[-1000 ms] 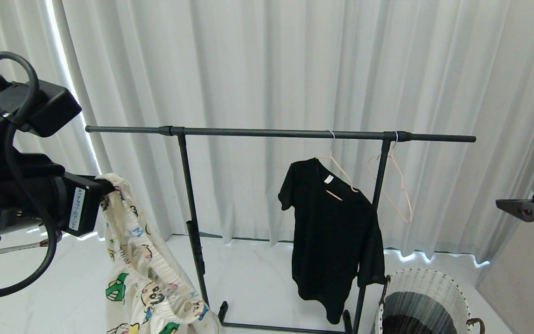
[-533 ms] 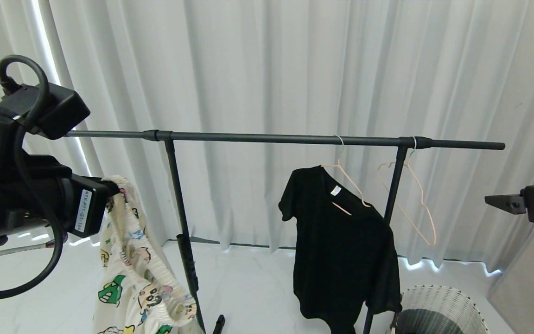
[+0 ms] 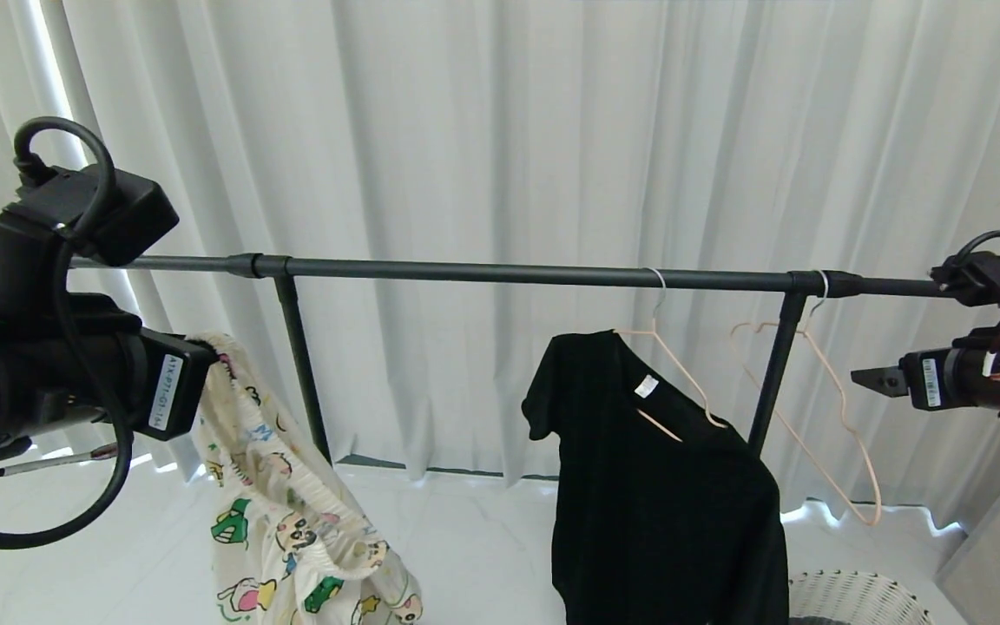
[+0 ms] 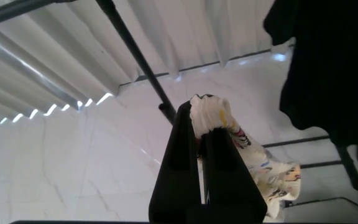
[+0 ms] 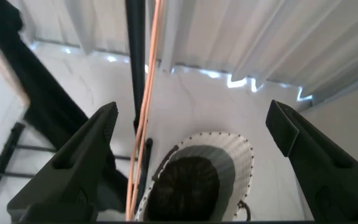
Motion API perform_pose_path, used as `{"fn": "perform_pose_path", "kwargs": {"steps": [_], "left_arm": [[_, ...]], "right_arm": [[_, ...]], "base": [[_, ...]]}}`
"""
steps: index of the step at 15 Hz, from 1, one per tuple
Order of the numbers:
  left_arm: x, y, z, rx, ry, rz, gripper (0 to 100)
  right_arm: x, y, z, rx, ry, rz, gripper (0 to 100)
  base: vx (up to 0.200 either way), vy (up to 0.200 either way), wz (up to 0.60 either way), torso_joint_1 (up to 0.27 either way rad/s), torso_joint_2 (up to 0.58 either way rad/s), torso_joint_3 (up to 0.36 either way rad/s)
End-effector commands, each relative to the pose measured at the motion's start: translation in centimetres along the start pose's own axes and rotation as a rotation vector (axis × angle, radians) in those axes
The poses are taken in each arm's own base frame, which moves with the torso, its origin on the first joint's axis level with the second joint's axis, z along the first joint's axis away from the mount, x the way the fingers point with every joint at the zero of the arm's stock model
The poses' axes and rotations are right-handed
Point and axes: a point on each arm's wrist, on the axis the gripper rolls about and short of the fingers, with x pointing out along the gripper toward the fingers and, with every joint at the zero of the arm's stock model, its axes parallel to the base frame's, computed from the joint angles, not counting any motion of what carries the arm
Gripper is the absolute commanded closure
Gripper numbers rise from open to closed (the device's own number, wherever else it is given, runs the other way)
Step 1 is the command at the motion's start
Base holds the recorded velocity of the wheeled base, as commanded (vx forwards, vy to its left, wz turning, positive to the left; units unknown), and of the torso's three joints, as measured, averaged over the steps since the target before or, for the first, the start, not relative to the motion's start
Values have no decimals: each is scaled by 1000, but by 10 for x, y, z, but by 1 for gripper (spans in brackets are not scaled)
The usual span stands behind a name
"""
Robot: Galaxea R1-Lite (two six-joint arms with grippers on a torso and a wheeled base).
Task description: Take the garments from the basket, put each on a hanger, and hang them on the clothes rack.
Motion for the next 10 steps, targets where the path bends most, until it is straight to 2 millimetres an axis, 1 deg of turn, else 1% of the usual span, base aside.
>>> {"fn": "perform_pose_path", "kwargs": {"steps": [1, 4, 5, 7, 9, 10], "left_arm": [[1, 0, -1, 4, 10, 30, 100], [2, -1, -5, 5, 16, 43, 100], [3, 0, -3, -3, -7, 64, 100], [3, 0, -2, -6, -20, 76, 100], [1, 0, -3, -4, -20, 77, 100], [-1, -2, -3, 2, -30, 69, 100]], "right_arm": [[26, 1, -11, -2, 80, 6, 0], [44, 3, -17, -3, 104, 12, 0], [60, 3, -18, 1, 78, 13, 0], [77, 6, -22, -1, 71, 18, 0], [86, 13, -27, 10, 96, 35, 0], [88, 20, -25, 26, 93, 50, 0]], "base": [[0, 0, 0, 0, 0, 0], [0, 0, 0, 0, 0, 0], [0, 0, 0, 0, 0, 0], [0, 0, 0, 0, 0, 0], [0, 0, 0, 0, 0, 0], [0, 0, 0, 0, 0, 0]]}}
